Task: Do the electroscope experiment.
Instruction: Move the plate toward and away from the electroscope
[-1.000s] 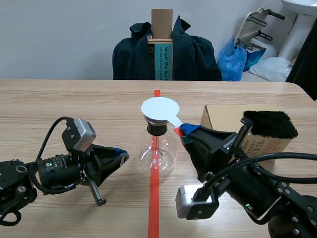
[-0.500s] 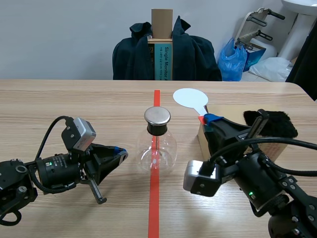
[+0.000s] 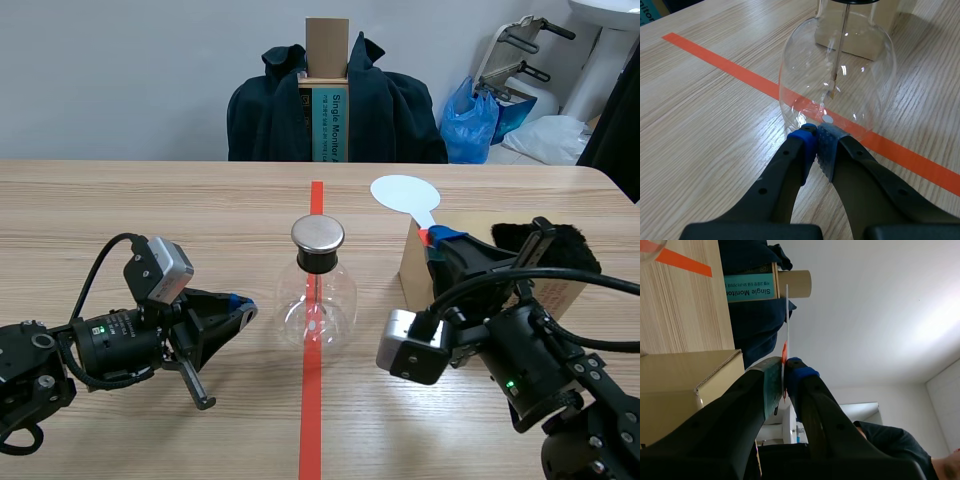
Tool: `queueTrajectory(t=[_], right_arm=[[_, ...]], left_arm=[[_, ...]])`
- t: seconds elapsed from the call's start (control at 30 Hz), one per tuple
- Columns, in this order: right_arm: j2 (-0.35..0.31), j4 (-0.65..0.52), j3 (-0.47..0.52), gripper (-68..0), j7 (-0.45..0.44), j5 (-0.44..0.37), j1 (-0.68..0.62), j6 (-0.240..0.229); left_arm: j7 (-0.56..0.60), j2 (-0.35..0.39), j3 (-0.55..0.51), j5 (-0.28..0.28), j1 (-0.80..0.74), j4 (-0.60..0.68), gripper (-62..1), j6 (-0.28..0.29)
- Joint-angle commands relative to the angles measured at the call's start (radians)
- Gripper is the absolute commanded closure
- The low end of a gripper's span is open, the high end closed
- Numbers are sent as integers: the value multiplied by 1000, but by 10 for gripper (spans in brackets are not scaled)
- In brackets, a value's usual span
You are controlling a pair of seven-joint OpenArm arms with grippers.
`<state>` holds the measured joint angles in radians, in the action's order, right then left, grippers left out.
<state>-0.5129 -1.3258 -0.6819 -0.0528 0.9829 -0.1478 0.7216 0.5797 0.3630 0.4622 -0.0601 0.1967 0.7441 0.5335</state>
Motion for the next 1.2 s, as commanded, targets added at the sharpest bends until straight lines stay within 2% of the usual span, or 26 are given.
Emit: queueTrajectory(t=[0.0,0.33,0.53,0.9,1.17], right_arm=[[-14,-23,13,-8,-24,-3,15,18],[-13,-23,13,-8,-230,-3,15,19],[-13,-23,13,-8,-318,-3,15,19],[-13,-23,13,-8,-398,-3,15,19],[-13,-23,13,-8,-395,-3,15,19]], left_arm=[[15,-2,-10,7,5,24,-30,0],[15,-2,-10,7,5,24,-30,0],[15,-2,-10,7,5,24,-30,0],[15,-2,-10,7,5,24,-30,0],[15,-2,-10,7,5,24,-30,0]])
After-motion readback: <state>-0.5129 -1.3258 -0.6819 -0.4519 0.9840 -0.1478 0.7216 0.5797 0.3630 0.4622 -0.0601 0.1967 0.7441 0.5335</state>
